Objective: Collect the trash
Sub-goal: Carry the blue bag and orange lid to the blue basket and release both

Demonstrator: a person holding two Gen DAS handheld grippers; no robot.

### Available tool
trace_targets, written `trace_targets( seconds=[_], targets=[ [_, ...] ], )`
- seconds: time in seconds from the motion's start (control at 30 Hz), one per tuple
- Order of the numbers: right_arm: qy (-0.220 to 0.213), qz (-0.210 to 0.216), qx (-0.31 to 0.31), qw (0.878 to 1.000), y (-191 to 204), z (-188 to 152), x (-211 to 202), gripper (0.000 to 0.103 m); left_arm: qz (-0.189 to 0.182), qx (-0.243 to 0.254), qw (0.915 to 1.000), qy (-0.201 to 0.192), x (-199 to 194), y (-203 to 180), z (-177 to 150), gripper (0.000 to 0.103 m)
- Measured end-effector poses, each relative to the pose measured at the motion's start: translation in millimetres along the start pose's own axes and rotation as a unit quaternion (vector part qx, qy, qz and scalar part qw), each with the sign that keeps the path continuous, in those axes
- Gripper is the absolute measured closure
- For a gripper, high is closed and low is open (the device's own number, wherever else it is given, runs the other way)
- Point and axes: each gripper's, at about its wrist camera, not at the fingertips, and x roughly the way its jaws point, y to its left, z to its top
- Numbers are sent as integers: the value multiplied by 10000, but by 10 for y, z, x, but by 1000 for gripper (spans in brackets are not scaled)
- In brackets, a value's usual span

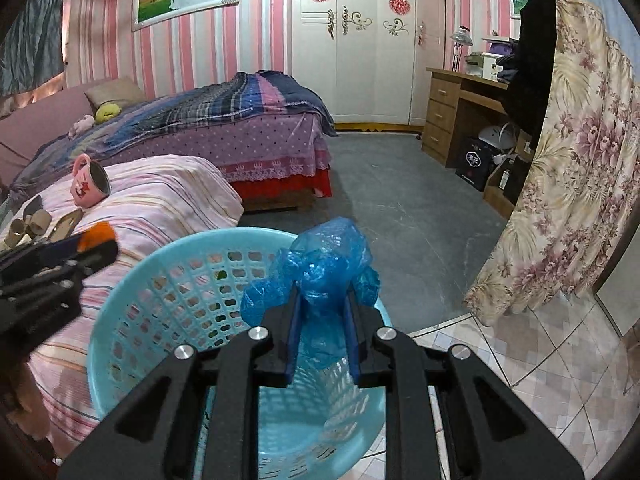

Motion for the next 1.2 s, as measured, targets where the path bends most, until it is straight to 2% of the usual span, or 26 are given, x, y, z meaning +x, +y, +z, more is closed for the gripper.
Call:
trace_targets(
  seconds=[0.07, 0.1, 0.13, 0.17, 0.2, 0.4, 0.57, 0.6, 0.7, 0.8, 0.9, 1.2],
  targets=[
    [-28, -10, 9, 10000, -9, -5, -4, 84, -169, -4, 9998, 97, 69, -12, 23, 64],
    [-45, -15, 14, 10000, -12, -8, -10, 84, -186, 31, 9997, 137, 98, -34, 32, 58],
    [-52, -10, 26, 10000, -16, -10, -12, 84, -150, 61, 9998, 152, 122, -33, 38, 50],
    [-56, -9, 36, 10000, -13, -17, -17, 84, -60, 79, 9999, 119, 127, -27, 35, 34],
    [-52, -13, 49, 10000, -10, -19, -16, 84, 24, 80, 9999, 70, 118, -13, 36, 24],
    [-66, -16, 118, 9999, -18, -32, -4, 83, 296, 26, 9995, -63, 40, 251, 67, 11],
    [-112, -63, 122, 9998, 16, -24, -20, 82, 573, -87, 9980, -259, -155, 596, 104, 7],
    [-118, -79, 131, 9998, 39, -16, -25, 77, 603, -110, 9977, -286, -198, 659, 105, 6],
    [-176, -175, 150, 9996, 67, 0, -25, 44, 726, -210, 9965, -369, -327, 873, 124, 6],
    [-269, -244, 194, 9992, 125, 31, -46, 32, 790, -332, 9955, -407, -426, 1075, 127, 6],
    [-325, -430, 261, 9982, 230, 63, -43, 16, 894, -398, 9943, -414, -503, 1234, 88, 5],
    [-319, -468, 540, 9969, 498, 177, -38, 7, 1187, -594, 9905, -365, -762, 1866, -52, 5]
  ],
)
